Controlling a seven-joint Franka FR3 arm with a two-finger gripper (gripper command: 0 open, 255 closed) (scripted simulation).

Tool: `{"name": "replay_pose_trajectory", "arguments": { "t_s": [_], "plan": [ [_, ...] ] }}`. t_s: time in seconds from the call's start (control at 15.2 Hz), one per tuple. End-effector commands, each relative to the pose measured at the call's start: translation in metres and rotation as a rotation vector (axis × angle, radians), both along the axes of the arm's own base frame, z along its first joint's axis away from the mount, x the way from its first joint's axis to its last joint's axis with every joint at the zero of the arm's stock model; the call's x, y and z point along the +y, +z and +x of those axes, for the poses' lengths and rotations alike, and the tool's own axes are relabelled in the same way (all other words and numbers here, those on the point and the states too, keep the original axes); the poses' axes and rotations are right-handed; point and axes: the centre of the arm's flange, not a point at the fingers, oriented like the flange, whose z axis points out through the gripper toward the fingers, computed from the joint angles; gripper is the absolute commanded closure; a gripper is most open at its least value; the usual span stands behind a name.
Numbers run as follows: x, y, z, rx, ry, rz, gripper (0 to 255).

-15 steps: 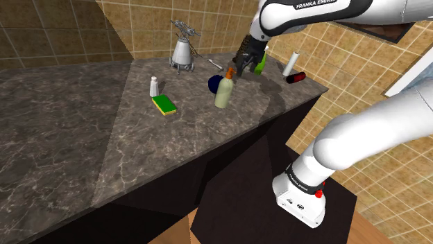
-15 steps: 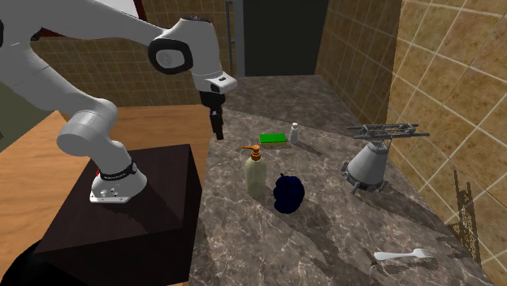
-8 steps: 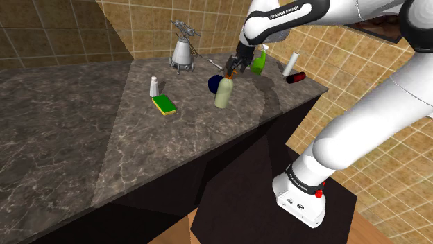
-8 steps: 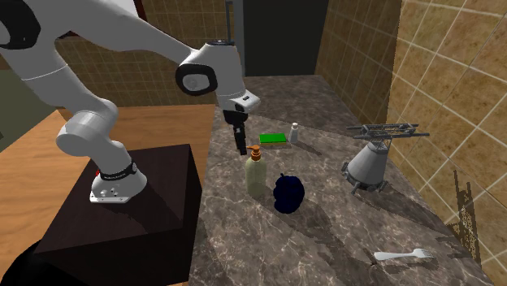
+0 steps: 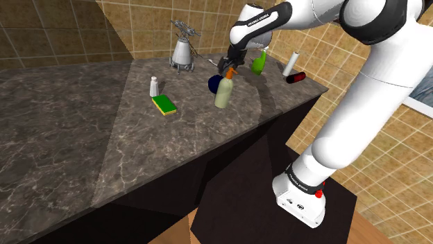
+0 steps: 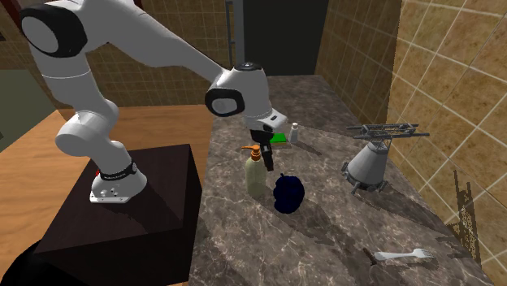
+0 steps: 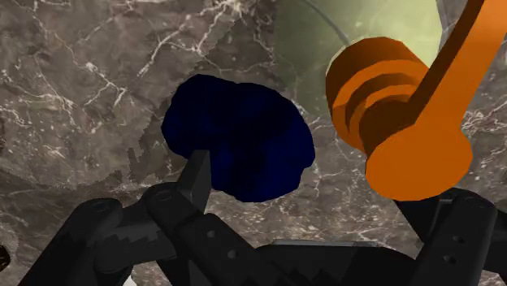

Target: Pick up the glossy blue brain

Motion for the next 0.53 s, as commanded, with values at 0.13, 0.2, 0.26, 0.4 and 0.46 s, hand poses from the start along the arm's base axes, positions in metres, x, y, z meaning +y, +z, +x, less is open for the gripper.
{"name": "replay_pose_trajectory", "arguments": {
  "t_s": [0.13,0.2,0.26,0.4,0.46],
  "plan": [
    [-0.021,-0.023,0.035,-0.036,-0.015,-0.004,0],
    [-0.027,-0.028,0.044,-0.044,-0.019,-0.005,0],
    [-0.027,-0.033,0.044,-0.044,-0.019,-0.005,0],
    [-0.027,-0.043,0.044,-0.044,-0.019,-0.005,0],
    [-0.027,-0.049,0.044,-0.044,-0.019,-0.005,0]
  ]
}}
